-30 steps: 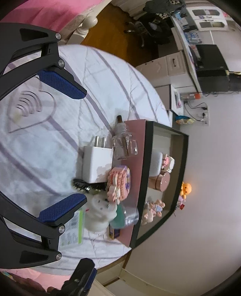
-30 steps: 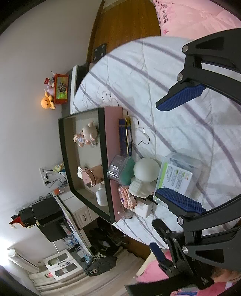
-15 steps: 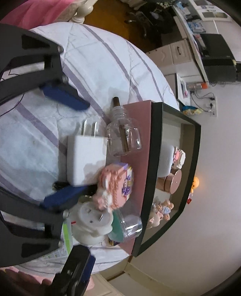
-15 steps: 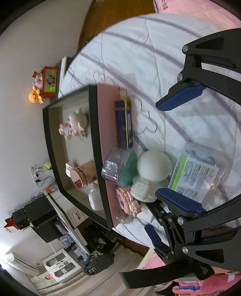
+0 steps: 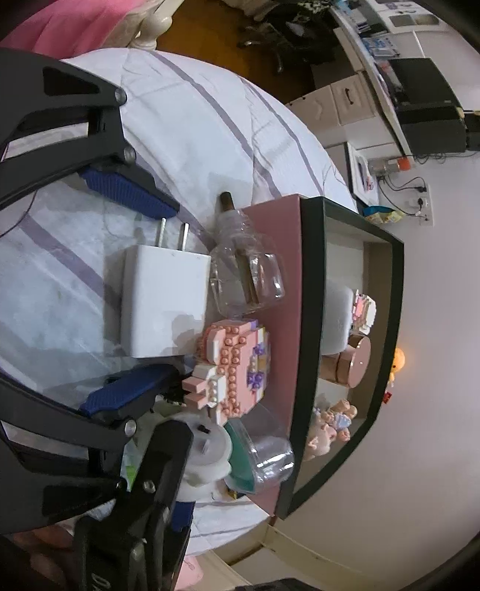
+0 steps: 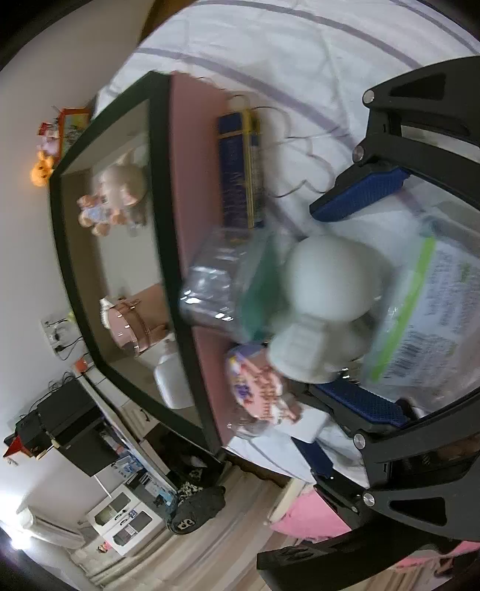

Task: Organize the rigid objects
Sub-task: 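Grasp the white charger with the left tool while the right grasps the white ball toy, then carry the charger and ball toy over the box and lower them, then open both tools and withdraw them toward the remaining table items, then grasp the clear labeled plastic box with the left tool while the right grasps the teal-lidded container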

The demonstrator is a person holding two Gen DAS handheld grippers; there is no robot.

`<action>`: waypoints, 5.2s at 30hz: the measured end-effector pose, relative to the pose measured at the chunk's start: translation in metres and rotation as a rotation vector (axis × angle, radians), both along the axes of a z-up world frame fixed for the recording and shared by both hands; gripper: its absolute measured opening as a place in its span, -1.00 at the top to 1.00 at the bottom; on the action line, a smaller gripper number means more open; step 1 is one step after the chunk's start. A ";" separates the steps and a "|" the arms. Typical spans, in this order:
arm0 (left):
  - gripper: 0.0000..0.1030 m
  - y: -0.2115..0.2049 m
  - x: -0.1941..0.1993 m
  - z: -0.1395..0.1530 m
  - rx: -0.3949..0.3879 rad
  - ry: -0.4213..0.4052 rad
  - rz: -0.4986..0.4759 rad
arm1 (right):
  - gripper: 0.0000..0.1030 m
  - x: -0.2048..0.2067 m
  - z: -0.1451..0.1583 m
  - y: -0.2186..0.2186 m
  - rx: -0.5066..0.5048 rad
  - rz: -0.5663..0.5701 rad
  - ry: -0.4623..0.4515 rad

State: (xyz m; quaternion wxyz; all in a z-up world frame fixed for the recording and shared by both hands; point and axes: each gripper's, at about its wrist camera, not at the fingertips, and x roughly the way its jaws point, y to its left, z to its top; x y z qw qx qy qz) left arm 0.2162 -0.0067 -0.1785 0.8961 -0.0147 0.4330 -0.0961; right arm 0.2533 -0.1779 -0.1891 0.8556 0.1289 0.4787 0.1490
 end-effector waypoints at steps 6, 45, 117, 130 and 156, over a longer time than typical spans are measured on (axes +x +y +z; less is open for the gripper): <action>-0.31 0.010 -0.008 0.003 -0.045 -0.012 0.023 | -0.43 -0.007 0.000 0.002 0.006 0.030 -0.027; -0.31 0.005 0.075 0.143 -0.113 -0.301 -0.032 | -0.43 0.050 0.134 -0.053 -0.084 -0.045 -0.358; -1.00 0.025 -0.115 0.139 -0.071 -0.329 0.120 | -1.00 -0.126 0.134 -0.067 -0.070 -0.172 -0.369; -1.00 0.011 -0.122 0.123 -0.064 -0.289 0.101 | -1.00 -0.134 0.126 -0.069 -0.075 -0.172 -0.345; -1.00 -0.102 -0.084 0.022 0.047 -0.039 -0.011 | -1.00 -0.112 0.028 -0.136 -0.133 -0.235 -0.117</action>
